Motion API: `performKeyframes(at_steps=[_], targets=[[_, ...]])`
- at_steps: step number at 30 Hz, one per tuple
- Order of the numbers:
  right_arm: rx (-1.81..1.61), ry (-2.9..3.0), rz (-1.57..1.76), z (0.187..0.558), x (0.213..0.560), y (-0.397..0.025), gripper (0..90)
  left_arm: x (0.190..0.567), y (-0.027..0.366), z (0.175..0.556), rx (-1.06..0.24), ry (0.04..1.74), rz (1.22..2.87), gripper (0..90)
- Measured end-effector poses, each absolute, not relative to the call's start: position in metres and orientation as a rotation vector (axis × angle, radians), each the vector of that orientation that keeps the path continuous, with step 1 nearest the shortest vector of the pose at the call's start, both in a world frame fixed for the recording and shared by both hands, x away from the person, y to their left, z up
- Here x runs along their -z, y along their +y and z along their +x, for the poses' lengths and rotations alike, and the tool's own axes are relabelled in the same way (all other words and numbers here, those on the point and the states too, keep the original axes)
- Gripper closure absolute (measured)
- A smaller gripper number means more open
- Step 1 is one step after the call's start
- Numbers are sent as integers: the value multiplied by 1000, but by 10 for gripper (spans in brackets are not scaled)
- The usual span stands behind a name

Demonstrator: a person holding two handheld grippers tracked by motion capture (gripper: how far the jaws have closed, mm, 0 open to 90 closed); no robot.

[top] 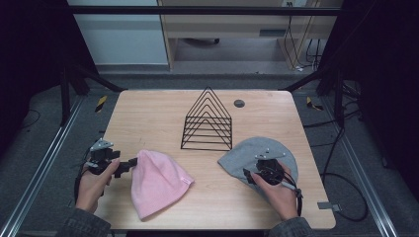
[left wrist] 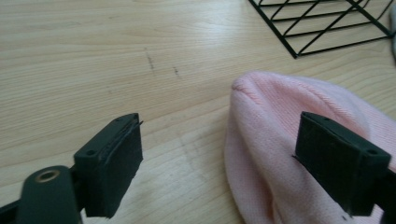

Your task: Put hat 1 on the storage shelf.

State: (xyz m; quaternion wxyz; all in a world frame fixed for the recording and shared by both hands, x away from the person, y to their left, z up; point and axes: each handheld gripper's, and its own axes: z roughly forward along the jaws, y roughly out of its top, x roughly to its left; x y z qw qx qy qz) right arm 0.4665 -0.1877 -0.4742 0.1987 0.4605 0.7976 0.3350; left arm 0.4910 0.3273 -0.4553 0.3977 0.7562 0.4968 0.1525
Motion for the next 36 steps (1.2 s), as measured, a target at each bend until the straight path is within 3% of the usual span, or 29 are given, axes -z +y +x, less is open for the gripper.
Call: performKeyframes(at_steps=[3,9,16,27,36], targets=[[-945,2203,1267,467,474,-190,376,455,323,492,-348,1235,1936,200],[-954,2200,1267,467,473,-192,421,453,318,491,-384,1225,1969,213],[-964,2182,1340,468,474,-190,321,459,318,495,-387,1275,2016,262],[-938,2206,1322,468,476,-184,287,472,303,503,-315,1204,2098,423],[-945,2203,1325,469,475,-183,294,475,295,506,-279,1184,2128,713]])
